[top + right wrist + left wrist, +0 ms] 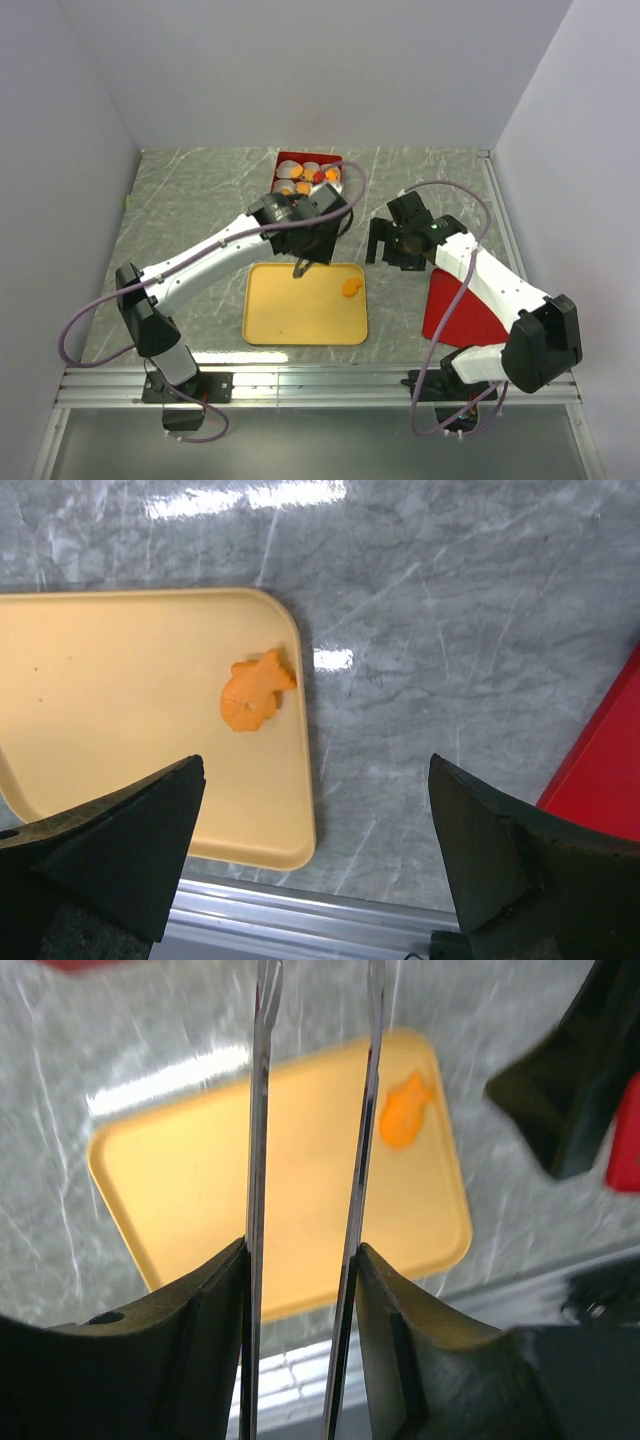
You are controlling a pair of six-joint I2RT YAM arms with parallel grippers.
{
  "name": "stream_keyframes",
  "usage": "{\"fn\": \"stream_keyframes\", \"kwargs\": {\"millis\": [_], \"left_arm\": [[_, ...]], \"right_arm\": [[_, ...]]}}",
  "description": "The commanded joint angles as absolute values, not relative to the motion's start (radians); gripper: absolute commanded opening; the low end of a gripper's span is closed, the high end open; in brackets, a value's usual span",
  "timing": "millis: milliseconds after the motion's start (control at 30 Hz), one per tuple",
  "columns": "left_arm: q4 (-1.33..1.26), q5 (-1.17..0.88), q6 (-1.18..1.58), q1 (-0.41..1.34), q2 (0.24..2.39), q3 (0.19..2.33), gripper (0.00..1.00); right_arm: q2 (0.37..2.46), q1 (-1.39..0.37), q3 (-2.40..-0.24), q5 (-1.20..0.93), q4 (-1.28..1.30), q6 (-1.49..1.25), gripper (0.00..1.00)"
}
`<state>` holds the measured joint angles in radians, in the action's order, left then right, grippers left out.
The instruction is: Pack the cookies
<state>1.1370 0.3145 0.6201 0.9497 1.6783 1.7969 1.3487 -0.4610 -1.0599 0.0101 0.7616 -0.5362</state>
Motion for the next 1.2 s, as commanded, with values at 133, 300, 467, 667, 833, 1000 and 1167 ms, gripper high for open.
{"fn": "stream_keyframes", "kwargs": {"millis": [133, 300, 467, 667, 833, 1000, 1167], "left_arm": [[1.157, 0.367, 0.755, 1.083, 1.539, 1.599, 0.49], [1.141, 0.347, 0.831, 1.144, 1.480, 1.473, 0.48], [1.104, 0.307, 0.865, 1.192, 1.447, 1.398, 0.48], [1.106, 0.293, 0.884, 1.265, 1.448, 1.367, 0.47], [1.094, 0.281, 0.882, 1.289, 1.486, 1.387, 0.47], [1.088, 0.279, 0.855, 1.290, 1.561, 1.427, 0.47], [1.075, 0.279, 0.833, 1.293, 1.614, 1.454, 0.47]], "right_arm": [[1.232, -0.469, -1.006, 0.099, 0.765, -0.575, 1.00], [1.186, -0.468, -0.994, 0.173, 0.784, -0.603, 1.00], [1.158, -0.469, -0.999, 0.215, 0.799, -0.615, 1.00], [1.163, -0.468, -0.989, 0.199, 0.792, -0.609, 1.00], [1.164, -0.468, -0.985, 0.195, 0.788, -0.604, 1.00], [1.169, -0.468, -0.980, 0.192, 0.788, -0.597, 1.00], [1.170, -0.468, -0.976, 0.176, 0.782, -0.591, 1.00]]}}
